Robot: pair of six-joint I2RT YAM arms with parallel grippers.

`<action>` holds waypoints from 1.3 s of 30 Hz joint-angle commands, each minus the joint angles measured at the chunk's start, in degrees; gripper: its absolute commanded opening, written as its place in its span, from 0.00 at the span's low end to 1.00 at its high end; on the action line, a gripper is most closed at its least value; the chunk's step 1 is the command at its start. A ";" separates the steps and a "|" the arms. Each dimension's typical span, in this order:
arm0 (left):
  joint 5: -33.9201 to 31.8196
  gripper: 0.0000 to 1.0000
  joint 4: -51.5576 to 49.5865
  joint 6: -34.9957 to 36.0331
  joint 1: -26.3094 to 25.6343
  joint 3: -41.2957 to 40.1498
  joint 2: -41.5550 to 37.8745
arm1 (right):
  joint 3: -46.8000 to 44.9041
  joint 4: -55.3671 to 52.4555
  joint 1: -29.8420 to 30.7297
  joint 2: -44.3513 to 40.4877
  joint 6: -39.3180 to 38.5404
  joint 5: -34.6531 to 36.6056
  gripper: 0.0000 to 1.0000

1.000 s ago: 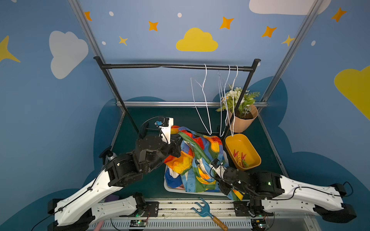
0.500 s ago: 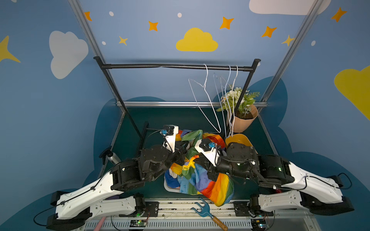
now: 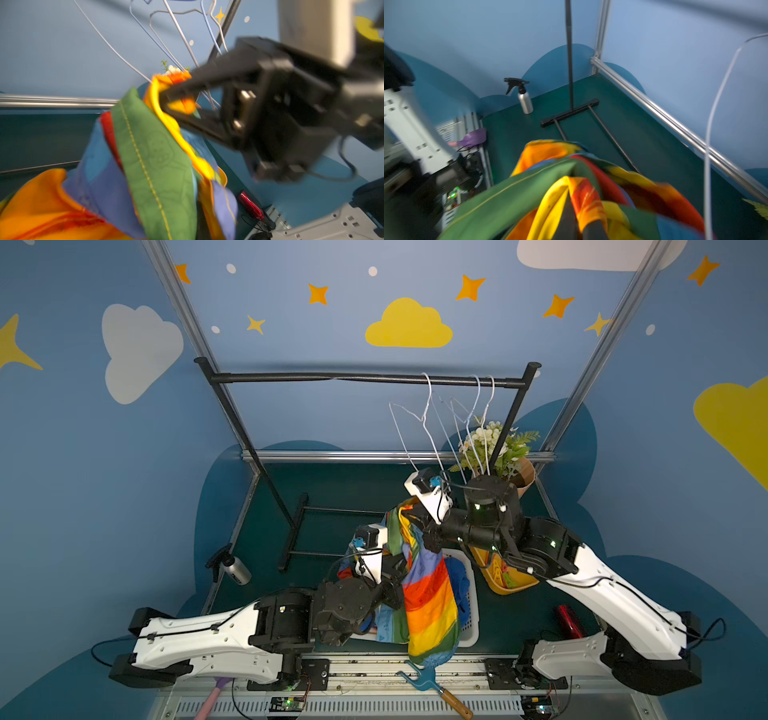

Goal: Remove the clothespins securing jackets to the hanger
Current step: Place the jacket in the basket.

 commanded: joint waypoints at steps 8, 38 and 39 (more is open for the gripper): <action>4.83 0.04 4.03 -14.30 -0.92 -6.70 4.97 | -9.60 7.49 -2.99 -0.90 -0.37 -6.70 0.00; 17.07 0.45 -2.01 -30.68 10.09 -17.46 23.30 | -27.71 2.81 -3.56 2.34 8.75 -5.87 0.76; 16.33 0.46 -2.66 -30.86 10.12 -17.51 23.08 | -27.87 2.26 -3.60 0.85 8.78 -5.51 0.81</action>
